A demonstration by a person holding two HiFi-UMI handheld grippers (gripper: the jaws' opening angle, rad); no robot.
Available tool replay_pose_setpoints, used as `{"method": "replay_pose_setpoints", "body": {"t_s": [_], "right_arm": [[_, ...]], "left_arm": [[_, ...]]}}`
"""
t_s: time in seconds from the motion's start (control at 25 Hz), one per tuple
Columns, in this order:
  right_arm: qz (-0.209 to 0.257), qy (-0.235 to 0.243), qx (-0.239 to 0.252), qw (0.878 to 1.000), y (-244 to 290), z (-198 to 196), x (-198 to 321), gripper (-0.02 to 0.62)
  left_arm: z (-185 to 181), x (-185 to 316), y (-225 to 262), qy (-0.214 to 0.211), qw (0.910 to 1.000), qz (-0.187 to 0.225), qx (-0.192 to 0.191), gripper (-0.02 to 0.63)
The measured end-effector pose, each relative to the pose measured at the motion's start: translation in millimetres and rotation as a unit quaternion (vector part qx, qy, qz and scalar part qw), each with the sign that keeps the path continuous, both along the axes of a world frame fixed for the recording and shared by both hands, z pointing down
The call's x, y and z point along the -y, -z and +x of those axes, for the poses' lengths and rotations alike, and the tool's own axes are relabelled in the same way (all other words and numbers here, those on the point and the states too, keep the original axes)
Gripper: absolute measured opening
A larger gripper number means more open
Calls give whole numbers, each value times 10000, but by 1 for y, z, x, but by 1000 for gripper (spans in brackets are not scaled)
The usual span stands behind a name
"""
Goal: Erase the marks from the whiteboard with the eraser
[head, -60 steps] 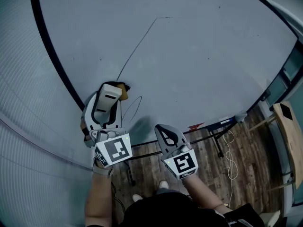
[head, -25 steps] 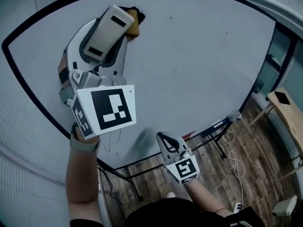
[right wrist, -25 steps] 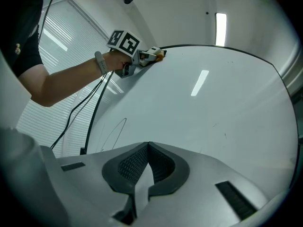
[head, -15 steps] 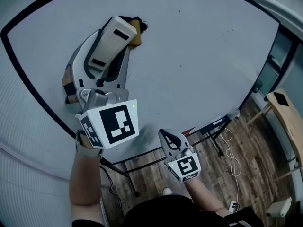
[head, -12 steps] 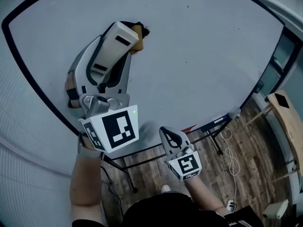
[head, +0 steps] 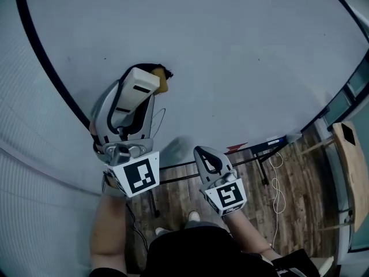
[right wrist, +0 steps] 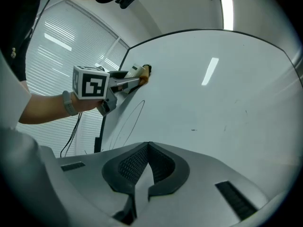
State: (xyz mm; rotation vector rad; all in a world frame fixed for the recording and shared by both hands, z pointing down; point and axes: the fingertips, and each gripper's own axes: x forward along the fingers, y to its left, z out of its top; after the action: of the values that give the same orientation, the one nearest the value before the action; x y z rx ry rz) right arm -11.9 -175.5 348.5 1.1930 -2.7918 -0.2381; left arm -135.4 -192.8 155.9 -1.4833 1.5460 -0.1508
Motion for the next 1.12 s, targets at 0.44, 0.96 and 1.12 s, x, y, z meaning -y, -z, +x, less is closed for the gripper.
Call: {"method": "replay_pose_setpoints", "body": {"t_s": [0.44,0.96,1.12], "right_arm": [[-420,208,-316,9984,-48,-16,-2,26],[-475,468,-497,9965,-72,-24,-8,26],[-474,495,-526,9963,-72,-23,-9,26]], "left_arm": [[-50,-6,-153,413,9936,-901,-536,264],[-64,-8,-275,799,9765,-1642,-1149,264],[-69,-8,-302,937,9679,-1903,-1350,264]]}}
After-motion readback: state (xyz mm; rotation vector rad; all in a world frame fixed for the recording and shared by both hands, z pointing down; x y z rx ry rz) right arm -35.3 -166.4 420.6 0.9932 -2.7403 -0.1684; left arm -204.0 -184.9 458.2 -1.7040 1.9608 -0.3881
